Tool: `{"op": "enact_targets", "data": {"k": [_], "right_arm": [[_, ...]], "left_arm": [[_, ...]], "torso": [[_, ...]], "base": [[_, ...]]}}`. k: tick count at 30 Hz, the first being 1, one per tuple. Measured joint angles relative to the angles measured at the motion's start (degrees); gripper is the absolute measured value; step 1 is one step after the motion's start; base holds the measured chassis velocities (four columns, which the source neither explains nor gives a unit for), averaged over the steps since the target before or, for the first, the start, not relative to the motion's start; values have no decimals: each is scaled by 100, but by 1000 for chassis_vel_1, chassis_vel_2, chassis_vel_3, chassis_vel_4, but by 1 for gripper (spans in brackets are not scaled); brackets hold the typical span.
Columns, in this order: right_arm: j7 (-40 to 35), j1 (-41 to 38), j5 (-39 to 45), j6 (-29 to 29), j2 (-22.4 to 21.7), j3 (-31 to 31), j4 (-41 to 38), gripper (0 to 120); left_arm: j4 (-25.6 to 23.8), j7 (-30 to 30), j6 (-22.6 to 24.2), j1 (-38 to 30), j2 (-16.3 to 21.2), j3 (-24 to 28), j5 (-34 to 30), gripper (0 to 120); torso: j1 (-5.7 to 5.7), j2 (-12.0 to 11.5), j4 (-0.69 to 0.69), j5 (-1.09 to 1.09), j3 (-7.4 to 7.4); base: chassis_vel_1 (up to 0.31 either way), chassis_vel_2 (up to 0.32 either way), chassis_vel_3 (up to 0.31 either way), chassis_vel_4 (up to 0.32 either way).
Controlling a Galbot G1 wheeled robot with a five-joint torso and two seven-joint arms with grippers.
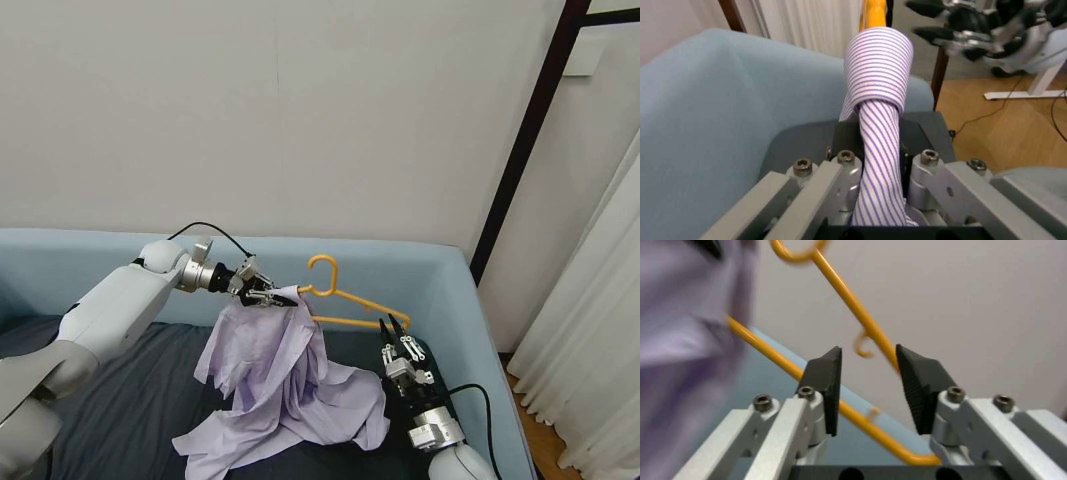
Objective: Pick up the clothes from the sofa and hang them on the clothes hanger.
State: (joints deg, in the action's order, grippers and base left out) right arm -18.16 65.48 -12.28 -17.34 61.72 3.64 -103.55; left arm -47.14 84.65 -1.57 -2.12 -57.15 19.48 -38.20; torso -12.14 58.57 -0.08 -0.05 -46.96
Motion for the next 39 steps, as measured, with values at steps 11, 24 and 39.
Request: {"op": "enact_targets", "data": {"k": [11,24,39], "right_arm": [[992,202,2857,-48,7,-541,300,80],[753,-260,3924,-151,657,-762,1210,100],[190,-589,2432,-253,1222,-805,2103,65]], "left_arm": [[-61,-93,3,-173,-140,-261,-237,7],[-463,-84,32,-15,41,-376,-450,7],[-862,-85,80,176,279,-483,-607,7]], "torso": [[0,0,0,1,0],[0,0,2,-1,0],[0,0,1,0,0]], "base": [[0,0,0,0],[0,0,0,0],[0,0,0,0]]}}
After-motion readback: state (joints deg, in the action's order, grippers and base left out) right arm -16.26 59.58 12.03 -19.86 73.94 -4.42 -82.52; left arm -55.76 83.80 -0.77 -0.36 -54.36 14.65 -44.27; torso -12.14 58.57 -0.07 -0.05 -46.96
